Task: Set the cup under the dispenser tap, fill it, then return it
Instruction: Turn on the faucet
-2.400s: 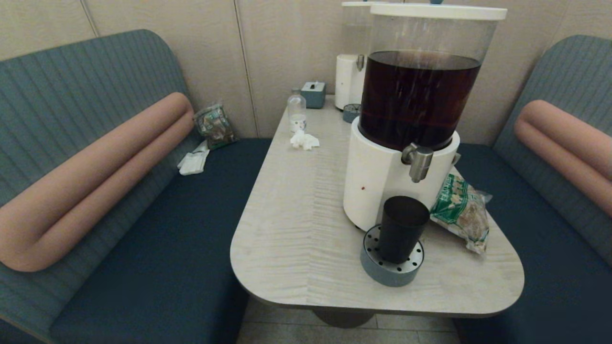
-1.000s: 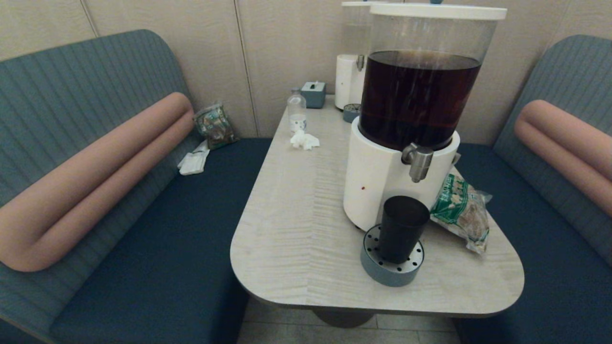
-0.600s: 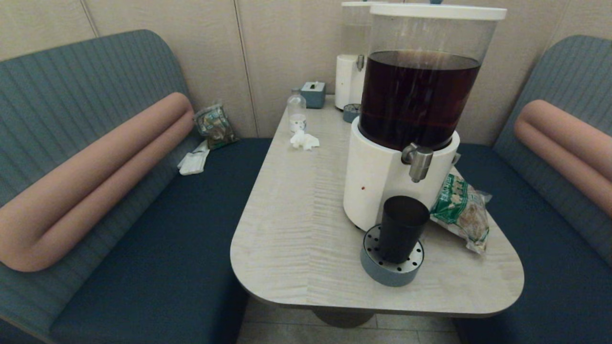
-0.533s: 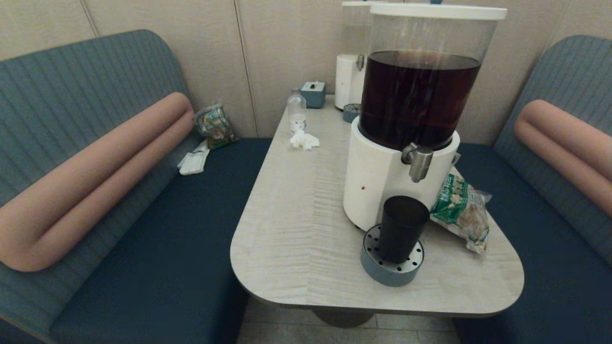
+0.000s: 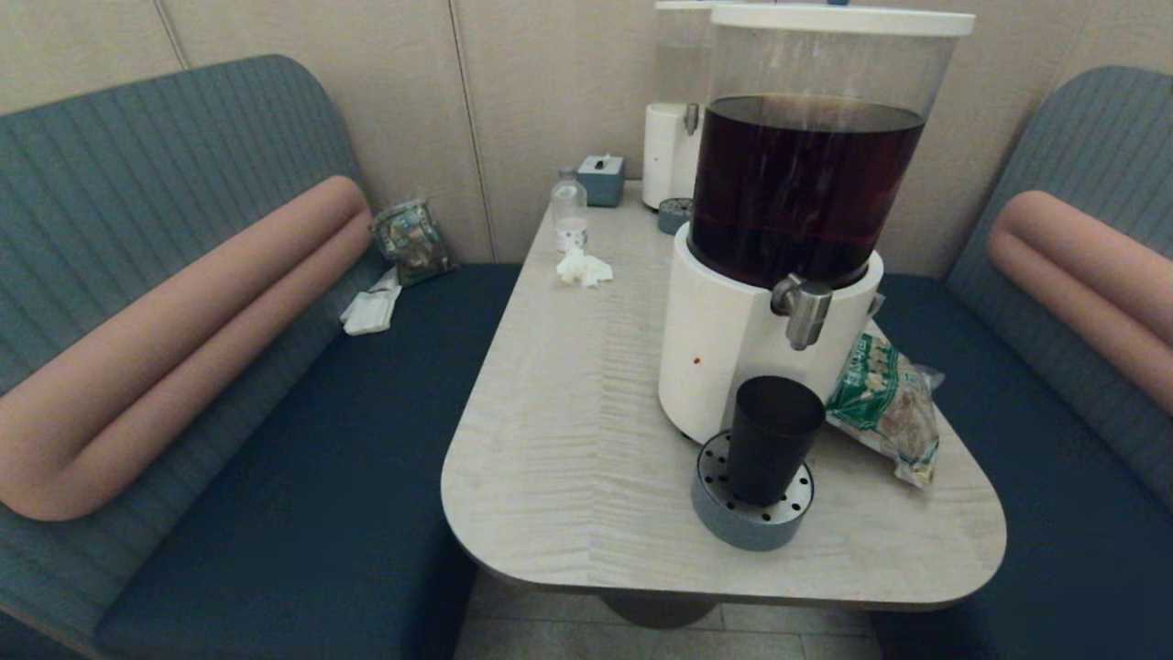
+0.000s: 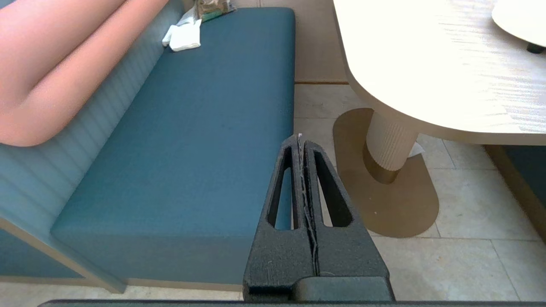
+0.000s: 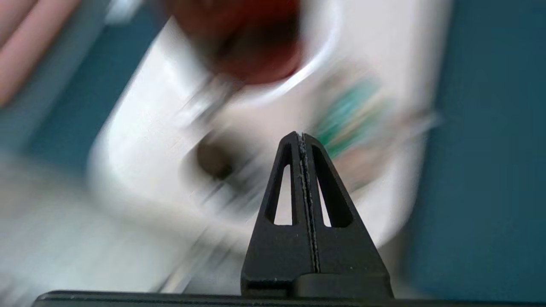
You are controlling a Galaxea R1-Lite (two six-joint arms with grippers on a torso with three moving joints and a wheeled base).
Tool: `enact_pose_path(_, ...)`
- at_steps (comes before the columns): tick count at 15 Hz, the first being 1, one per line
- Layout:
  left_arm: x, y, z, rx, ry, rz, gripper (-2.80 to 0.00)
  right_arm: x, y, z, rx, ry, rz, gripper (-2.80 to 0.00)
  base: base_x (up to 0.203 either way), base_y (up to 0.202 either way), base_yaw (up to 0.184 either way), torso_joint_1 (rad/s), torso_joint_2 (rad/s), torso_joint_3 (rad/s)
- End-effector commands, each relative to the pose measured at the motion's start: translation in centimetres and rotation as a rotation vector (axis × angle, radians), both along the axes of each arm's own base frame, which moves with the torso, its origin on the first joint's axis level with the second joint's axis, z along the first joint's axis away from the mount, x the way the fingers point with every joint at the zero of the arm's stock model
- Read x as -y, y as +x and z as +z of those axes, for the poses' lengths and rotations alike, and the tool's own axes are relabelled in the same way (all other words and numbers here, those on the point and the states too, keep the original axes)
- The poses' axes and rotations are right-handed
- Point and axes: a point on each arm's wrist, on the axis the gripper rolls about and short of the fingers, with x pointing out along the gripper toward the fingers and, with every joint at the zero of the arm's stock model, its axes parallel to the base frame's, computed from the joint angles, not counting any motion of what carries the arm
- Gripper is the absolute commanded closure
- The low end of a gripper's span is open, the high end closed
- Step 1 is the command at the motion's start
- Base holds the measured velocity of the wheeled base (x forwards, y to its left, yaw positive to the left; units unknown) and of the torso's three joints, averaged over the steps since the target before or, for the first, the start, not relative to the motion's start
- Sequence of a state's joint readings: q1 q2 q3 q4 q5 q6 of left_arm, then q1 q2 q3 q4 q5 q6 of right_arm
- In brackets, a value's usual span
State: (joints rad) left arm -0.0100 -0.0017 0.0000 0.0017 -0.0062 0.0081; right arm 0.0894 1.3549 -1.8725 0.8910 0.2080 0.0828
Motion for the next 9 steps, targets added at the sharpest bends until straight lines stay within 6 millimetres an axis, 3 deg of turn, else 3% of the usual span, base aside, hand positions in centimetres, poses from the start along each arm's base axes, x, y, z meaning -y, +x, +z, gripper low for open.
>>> enact_pose_path(1,0.0,0.0,0.0,0.0,0.0,-0.001,0.0,-1.2,5.5,-2.1,-0.172,0.031,0.108,0.0,0.0,0.0,0.0,0.0,0.0,0.0)
enact_pose_path(5,0.0,0.0,0.0,0.0,0.0,-0.001,0.0,-1.7,8.5,-3.3,-0.209,0.077,0.184,0.0,0.0,0.0,0.0,0.0,0.0,0.0)
enact_pose_path(9,0.0,0.0,0.0,0.0,0.0,-0.001,0.0,-2.4,10.0,-4.4,-0.239,0.066,0.208,0.0,0.0,0.0,0.0,0.0,0.0,0.0)
